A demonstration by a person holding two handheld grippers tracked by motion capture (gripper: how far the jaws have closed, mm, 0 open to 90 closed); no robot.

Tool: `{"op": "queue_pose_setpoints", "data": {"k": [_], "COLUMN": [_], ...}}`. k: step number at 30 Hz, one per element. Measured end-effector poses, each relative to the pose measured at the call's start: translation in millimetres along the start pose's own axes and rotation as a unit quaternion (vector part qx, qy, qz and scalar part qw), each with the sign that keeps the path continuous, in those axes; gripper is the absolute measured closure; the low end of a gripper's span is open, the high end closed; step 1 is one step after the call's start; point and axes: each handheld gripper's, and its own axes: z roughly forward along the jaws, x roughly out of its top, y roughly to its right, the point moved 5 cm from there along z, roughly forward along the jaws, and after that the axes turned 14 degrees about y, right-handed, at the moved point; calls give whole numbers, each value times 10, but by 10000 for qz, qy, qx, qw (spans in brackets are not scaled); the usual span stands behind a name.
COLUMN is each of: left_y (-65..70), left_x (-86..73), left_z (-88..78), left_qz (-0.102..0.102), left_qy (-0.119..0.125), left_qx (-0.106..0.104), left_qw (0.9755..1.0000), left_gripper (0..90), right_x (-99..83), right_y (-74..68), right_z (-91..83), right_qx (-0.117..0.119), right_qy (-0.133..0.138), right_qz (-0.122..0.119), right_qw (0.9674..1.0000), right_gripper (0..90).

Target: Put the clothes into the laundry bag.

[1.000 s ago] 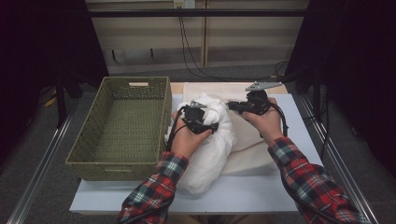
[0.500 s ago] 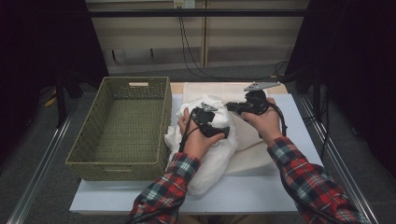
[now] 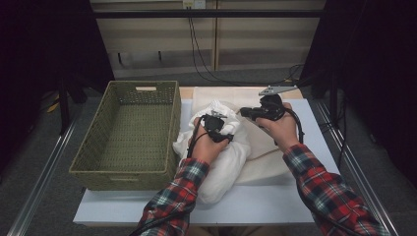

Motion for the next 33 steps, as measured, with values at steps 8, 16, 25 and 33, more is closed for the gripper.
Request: {"op": "queue_pose_setpoints", "data": {"k": [8,16,25,33], "left_y": [145,465,857,795], "left_x": [54,126,20,-26], "left_z": [-239,-573,-572,-326], "left_qz": [-61,132,521,324], "left_qy": [272,364,-36,-147], "left_qx": [-617,-1509,-2530,-2239], "left_qw": [9977,9878,9661,9740], "left_gripper": [699,706,706,707], "right_x": [-134,-296,-214,-13], "right_y": [215,407,348,150], "right_z": [-22,-6,46,24], "right_qx": [-297,-518,-390,-53], "right_qy": [-61,-192,-104,113], "right_qz": [150,271,228,147], "right_qw": [9994,9981,9989,9998], "right_gripper": [892,892,892,892]}}
